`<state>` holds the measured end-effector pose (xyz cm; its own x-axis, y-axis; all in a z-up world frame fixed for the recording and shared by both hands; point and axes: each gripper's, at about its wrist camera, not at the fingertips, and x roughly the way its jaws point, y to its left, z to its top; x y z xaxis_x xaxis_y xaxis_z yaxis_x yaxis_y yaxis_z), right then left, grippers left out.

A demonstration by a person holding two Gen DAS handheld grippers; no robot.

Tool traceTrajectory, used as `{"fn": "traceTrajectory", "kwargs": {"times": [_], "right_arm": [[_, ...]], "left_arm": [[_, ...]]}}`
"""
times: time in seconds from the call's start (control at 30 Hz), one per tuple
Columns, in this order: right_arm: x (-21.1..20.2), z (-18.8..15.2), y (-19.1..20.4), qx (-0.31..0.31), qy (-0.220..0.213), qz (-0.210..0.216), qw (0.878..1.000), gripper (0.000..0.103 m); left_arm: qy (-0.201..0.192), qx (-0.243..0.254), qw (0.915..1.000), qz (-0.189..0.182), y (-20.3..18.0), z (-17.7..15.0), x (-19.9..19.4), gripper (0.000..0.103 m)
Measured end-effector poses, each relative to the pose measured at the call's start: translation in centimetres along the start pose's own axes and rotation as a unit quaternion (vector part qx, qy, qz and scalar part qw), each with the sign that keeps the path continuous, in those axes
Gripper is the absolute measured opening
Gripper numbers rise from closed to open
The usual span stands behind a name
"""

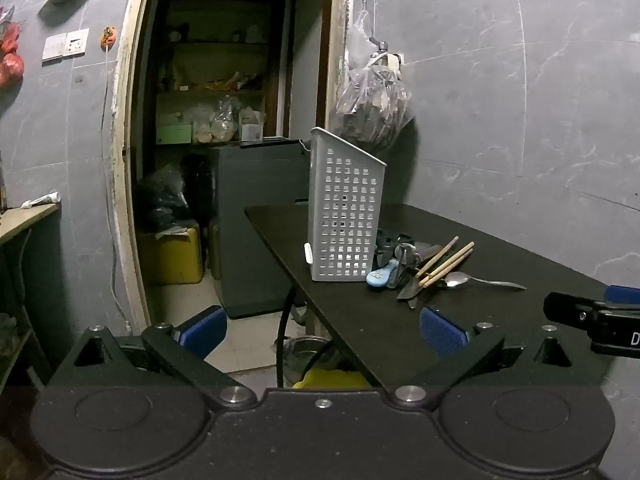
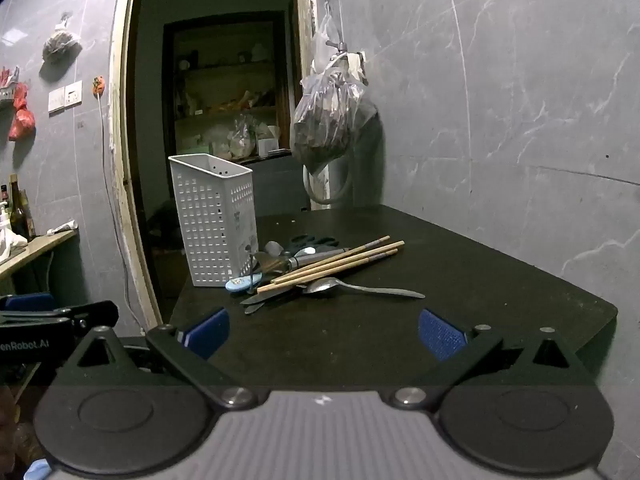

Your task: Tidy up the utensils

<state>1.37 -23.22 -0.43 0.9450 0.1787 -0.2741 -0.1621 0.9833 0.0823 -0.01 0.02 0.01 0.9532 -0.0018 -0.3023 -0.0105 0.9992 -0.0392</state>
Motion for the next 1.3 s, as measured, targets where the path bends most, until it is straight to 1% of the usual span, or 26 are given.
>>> {"fn": "traceTrajectory", "kwargs": {"times": [0.57, 0.6, 1.2, 1.3], "right_arm": [[0.3, 0.1, 0.0, 0.0, 0.0, 0.001, 1.0, 0.103], [0.3, 0.1, 0.0, 0.0, 0.0, 0.001, 1.0, 0.103], [0.2, 0.3, 0.0, 0.001, 0.002, 0.0, 1.0, 0.103], [0.3, 0.3, 0.1, 0.001, 0.002, -0.001, 1.0, 0.103]], "left_arm": [[0.006, 0.008, 0.9999, -0.001, 0.2, 0.1, -0.4, 0.102], [0.007, 0.009, 0.9999, 0.0, -0.1, 0.0, 0.3, 0.102], [0.013, 0.01, 0.9999, 0.003, 0.4, -0.2, 0.7, 0.102], [0.013, 0.011, 0.9998, 0.005, 0.0, -0.1, 0.8, 0.102]]}}
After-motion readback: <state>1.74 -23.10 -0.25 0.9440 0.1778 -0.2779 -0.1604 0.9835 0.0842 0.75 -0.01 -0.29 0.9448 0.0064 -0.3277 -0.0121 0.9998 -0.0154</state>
